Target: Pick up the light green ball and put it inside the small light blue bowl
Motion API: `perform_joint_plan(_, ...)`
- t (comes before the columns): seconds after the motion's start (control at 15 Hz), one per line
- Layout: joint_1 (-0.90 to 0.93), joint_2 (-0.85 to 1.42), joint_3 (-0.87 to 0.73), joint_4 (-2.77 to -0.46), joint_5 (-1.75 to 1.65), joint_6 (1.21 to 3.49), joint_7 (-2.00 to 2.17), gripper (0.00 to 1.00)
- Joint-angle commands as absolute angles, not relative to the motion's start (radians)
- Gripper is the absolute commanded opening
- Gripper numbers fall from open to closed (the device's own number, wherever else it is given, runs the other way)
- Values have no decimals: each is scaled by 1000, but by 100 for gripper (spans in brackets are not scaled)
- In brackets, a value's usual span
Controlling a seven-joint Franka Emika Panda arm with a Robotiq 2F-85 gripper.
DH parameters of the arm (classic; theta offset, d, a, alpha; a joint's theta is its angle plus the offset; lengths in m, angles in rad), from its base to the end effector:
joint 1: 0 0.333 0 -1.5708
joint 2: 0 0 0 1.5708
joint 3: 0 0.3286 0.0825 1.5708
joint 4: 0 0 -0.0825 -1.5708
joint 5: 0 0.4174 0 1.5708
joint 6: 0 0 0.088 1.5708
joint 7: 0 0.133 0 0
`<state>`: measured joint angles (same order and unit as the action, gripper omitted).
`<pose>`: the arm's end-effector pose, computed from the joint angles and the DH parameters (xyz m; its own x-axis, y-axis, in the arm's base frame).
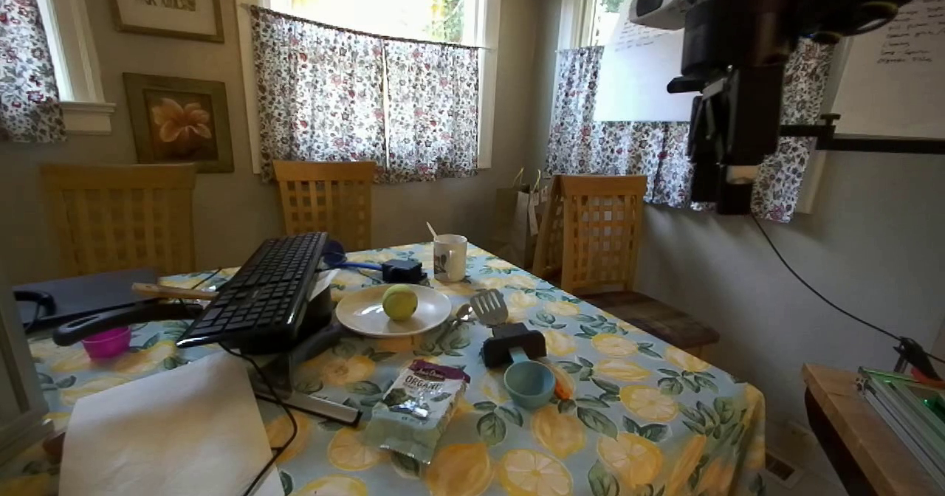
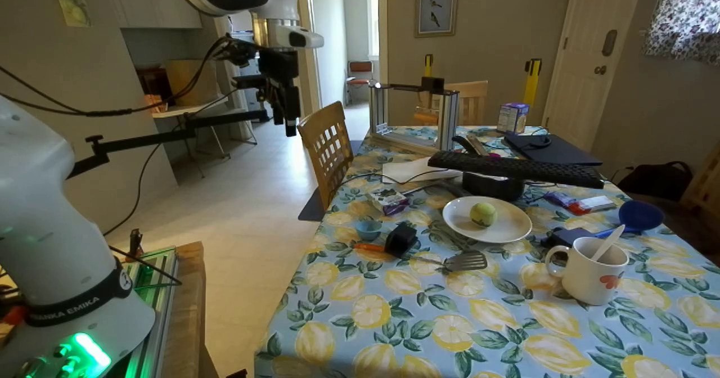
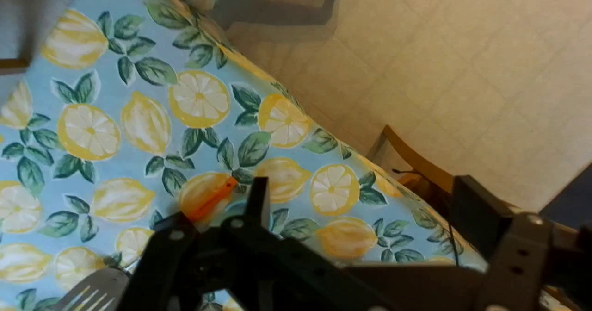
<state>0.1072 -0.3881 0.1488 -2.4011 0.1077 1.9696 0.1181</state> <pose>0.4304 0.1228 0.4257 0.9953 0.0822 -0.0514 0.0805 -0.9961 -0.0352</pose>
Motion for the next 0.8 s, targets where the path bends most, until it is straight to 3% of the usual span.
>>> perform_joint_plan(0.0,111,-226,169,-2306,67,2097,118,100)
perform_joint_plan(0.27,100,-72,192,-2200,-13,2285,236,100)
perform_joint_plan(0.33,117,-163,171,-2281,36,2237,164,100)
perform_joint_plan(0.73,112,-33,173,-2199,-23,2386,271,100)
